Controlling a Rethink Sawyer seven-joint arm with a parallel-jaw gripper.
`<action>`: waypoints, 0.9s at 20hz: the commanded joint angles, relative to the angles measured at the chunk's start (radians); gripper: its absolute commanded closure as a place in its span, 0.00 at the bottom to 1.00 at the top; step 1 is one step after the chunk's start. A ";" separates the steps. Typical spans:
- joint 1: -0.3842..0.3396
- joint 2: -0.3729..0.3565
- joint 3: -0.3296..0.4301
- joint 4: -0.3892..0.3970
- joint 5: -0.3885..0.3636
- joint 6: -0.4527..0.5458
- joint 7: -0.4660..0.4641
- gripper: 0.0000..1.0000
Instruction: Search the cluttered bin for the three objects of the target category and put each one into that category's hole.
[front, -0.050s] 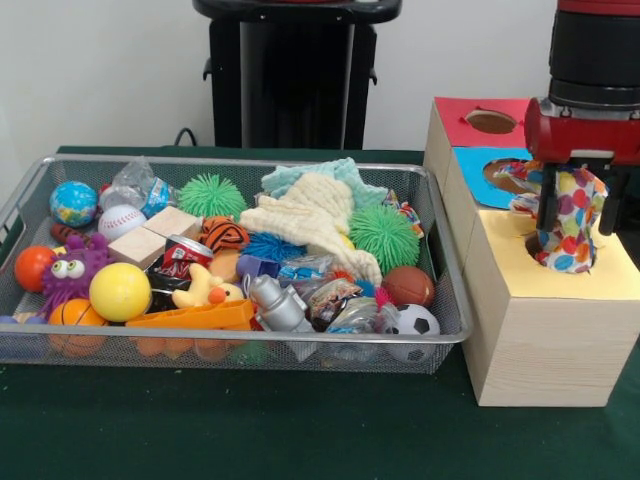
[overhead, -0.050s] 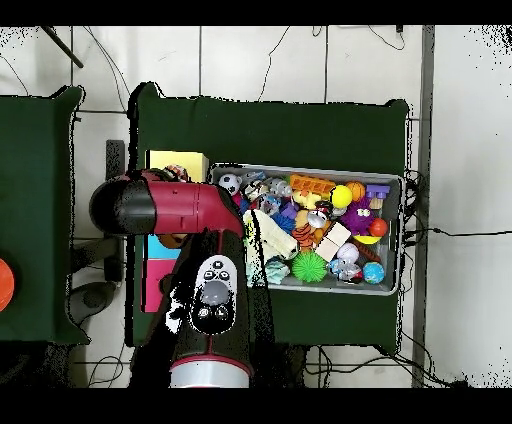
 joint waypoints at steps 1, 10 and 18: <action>-0.002 -0.101 0.006 0.016 0.031 0.183 0.177 0.00; -0.009 -0.155 0.007 0.008 0.022 0.254 0.160 0.00; -0.015 -0.149 0.009 0.024 -0.003 0.223 0.145 1.00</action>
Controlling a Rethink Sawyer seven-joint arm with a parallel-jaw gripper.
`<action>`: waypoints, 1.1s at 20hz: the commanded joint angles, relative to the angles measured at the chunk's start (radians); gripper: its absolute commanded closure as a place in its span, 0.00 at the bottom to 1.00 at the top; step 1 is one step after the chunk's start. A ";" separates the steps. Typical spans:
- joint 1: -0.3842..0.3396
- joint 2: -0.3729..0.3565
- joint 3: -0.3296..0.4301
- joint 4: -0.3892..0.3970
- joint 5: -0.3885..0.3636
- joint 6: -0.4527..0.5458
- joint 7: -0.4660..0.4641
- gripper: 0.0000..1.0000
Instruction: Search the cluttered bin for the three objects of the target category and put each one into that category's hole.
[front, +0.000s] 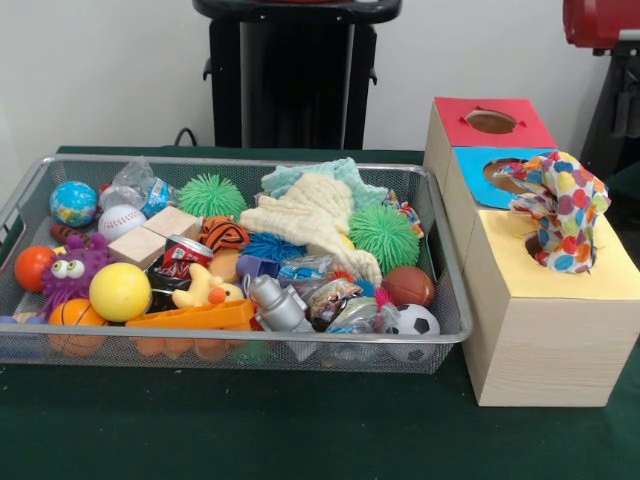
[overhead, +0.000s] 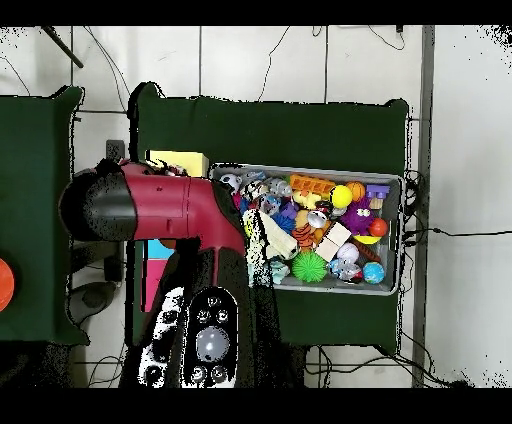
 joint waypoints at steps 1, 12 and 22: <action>-0.019 0.011 0.020 0.036 -0.009 0.078 0.142 1.00; -0.032 0.048 0.013 0.066 -0.047 -0.029 0.125 1.00; -0.049 0.079 0.035 0.084 -0.049 -0.080 0.119 1.00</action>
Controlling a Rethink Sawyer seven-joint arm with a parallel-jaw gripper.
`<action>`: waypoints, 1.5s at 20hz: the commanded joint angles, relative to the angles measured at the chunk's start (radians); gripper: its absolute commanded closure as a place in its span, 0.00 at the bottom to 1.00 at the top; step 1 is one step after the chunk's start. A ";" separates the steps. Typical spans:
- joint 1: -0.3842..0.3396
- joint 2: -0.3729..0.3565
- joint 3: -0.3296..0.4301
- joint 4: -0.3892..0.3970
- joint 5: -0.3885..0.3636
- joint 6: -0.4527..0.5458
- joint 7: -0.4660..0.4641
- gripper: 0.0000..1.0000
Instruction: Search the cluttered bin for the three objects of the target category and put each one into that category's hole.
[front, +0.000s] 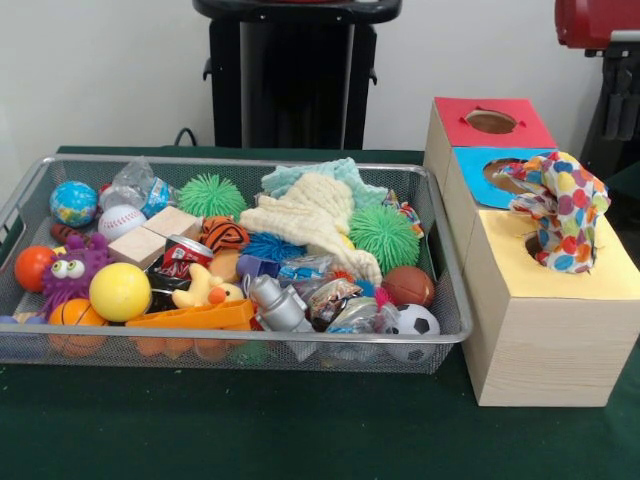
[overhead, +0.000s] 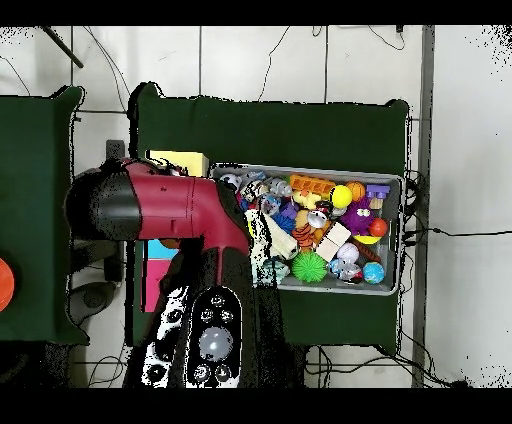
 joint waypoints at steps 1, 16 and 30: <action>-0.041 0.078 0.035 0.080 -0.041 -0.062 0.119 1.00; -0.078 0.108 0.070 0.113 -0.053 -0.129 0.085 1.00; -0.015 0.110 0.031 0.129 -0.023 -0.107 0.178 1.00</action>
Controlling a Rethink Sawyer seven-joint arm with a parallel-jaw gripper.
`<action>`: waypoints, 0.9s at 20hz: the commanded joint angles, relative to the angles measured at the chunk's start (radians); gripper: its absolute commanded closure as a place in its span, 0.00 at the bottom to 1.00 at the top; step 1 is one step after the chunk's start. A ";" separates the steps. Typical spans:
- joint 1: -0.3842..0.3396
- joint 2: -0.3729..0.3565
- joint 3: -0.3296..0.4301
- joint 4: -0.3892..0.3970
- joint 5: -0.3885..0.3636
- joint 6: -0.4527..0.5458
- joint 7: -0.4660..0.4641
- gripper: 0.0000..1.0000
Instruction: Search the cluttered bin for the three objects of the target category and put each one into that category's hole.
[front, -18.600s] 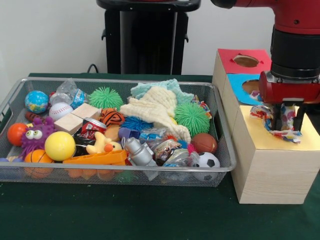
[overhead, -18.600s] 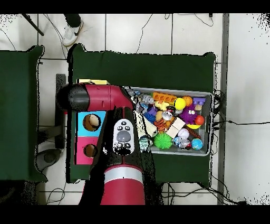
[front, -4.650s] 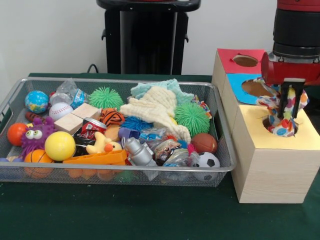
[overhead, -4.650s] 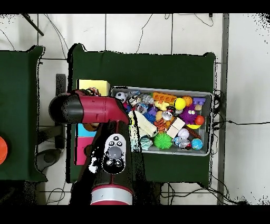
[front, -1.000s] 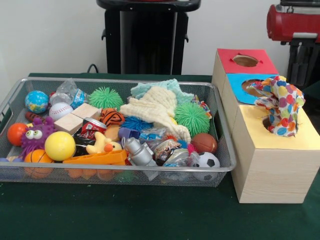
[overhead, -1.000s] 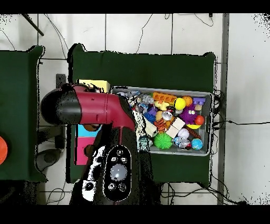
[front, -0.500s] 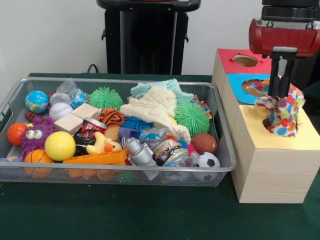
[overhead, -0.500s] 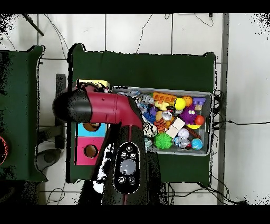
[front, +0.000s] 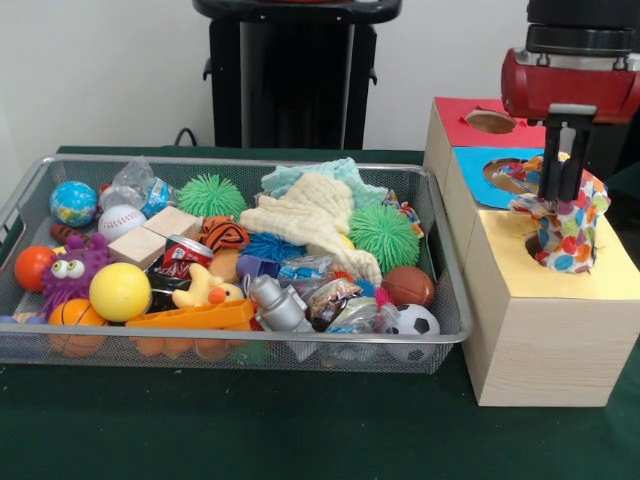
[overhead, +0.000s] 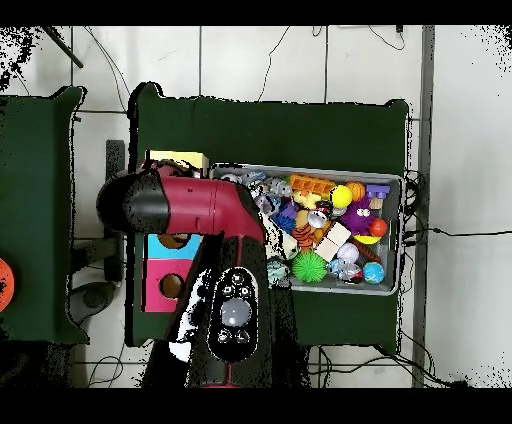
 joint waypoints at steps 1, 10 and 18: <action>0.017 0.026 0.031 0.115 -0.004 0.000 0.179 1.00; -0.001 0.054 0.046 0.103 -0.010 -0.026 0.147 1.00; -0.045 0.119 0.083 0.075 -0.035 -0.096 0.096 1.00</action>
